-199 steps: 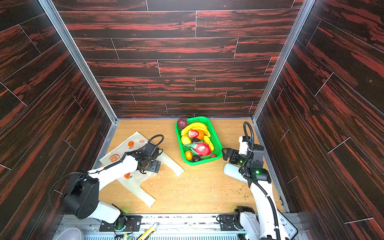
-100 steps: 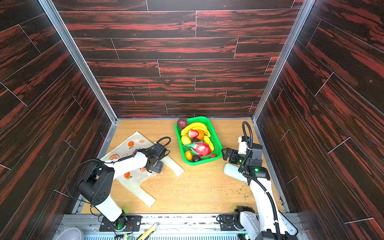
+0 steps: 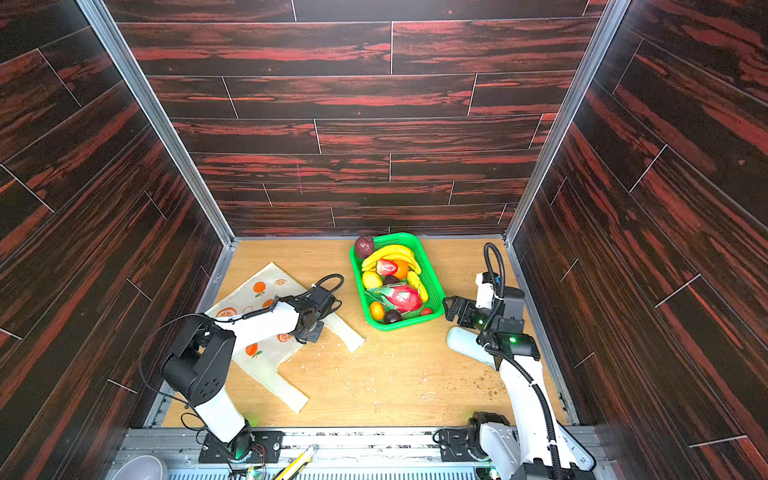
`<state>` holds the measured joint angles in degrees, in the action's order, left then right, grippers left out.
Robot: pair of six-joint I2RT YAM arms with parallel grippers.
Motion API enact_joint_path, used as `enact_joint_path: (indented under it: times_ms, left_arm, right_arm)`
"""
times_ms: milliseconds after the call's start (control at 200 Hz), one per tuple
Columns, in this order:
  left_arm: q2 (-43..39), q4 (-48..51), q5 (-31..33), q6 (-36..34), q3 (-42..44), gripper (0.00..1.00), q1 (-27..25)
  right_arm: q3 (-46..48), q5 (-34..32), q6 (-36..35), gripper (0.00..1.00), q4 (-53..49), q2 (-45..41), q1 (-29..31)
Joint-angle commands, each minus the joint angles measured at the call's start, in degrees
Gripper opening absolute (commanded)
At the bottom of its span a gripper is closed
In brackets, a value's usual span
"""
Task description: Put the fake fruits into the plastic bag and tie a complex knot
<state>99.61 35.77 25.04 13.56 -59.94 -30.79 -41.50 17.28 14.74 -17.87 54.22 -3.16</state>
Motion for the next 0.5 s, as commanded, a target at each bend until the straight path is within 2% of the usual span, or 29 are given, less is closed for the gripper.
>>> enact_joint_path:
  times_ms: [0, 170, 271, 381, 496]
  left_arm:
    - [-5.0, 4.3, 3.3, -1.4, -1.9, 0.00, 0.0]
    - [-9.6, 11.4, 4.1, -3.6, -7.4, 0.00, 0.8]
    - [-11.0, 16.5, 3.9, -3.7, -12.5, 0.00, 2.0]
    - [-11.6, 20.5, 2.3, -4.0, -17.6, 0.00, 3.6]
    - [-11.4, 24.8, -2.5, -2.7, -22.6, 0.00, 5.7]
  right_arm:
    - [0.6, 3.2, -0.6, 0.99, 1.7, -0.5, 0.6]
    - [1.7, 9.8, 0.1, 0.99, 5.9, -1.7, 2.0]
    - [2.5, 11.4, 0.6, 0.99, 8.7, -2.5, 3.7]
    - [4.7, 12.4, 2.0, 0.99, 13.1, -3.3, 6.8]
    - [8.8, 12.6, 4.9, 0.99, 21.6, -4.0, 11.4]
